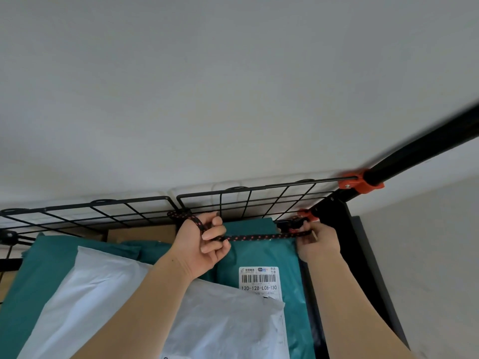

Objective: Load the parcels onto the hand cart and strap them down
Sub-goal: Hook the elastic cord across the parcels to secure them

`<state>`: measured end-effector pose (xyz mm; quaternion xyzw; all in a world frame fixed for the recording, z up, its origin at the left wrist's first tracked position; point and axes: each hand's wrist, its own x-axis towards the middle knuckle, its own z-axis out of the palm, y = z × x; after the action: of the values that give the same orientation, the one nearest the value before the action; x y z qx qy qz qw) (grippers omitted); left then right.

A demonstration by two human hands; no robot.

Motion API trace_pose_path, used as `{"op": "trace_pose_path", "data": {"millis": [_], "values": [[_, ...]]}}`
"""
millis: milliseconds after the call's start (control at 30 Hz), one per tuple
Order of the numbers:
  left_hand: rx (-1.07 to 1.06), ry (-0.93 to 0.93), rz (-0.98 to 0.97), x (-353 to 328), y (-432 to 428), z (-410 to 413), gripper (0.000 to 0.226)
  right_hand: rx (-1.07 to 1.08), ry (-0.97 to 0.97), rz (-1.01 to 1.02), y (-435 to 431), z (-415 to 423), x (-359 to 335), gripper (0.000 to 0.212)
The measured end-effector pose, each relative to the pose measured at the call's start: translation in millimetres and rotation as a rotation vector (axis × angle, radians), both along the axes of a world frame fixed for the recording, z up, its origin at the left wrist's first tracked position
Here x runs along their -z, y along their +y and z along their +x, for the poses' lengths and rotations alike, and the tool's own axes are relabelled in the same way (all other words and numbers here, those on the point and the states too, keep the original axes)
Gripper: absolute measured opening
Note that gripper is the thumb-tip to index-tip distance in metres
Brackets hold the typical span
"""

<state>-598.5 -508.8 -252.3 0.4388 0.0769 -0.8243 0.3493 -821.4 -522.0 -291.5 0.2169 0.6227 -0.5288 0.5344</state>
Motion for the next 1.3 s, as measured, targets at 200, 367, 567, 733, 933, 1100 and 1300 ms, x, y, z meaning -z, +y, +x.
{"op": "trace_pose_path", "data": {"millis": [200, 367, 567, 733, 933, 1100, 1300], "values": [[-0.016, -0.11, 0.021, 1, -3, 5, 0.044, -0.217, 0.241, -0.082, 10, -8, -12, 0.022], [-0.028, -0.21, 0.063, -3, -3, -2, 0.037, -0.336, 0.339, -0.041, 13, 6, -30, 0.018], [0.206, -0.592, 0.05, -19, 1, 1, 0.031, -0.355, 0.514, -0.092, -2, 32, -61, 0.02], [0.353, -0.652, -0.001, -46, 14, 13, 0.033, -0.523, 0.783, -0.091, 4, 41, -96, 0.031], [0.405, -0.62, -0.019, -72, 42, 31, 0.035, -1.014, 1.323, 0.064, 27, 55, -135, 0.032], [0.516, -0.635, -0.068, -86, 72, 49, 0.037, -1.223, 1.512, 0.182, 54, 77, -174, 0.016], [0.636, -0.702, -0.121, -85, 118, 65, 0.036, -1.385, 1.695, 0.239, 88, 109, -197, 0.029]]}}
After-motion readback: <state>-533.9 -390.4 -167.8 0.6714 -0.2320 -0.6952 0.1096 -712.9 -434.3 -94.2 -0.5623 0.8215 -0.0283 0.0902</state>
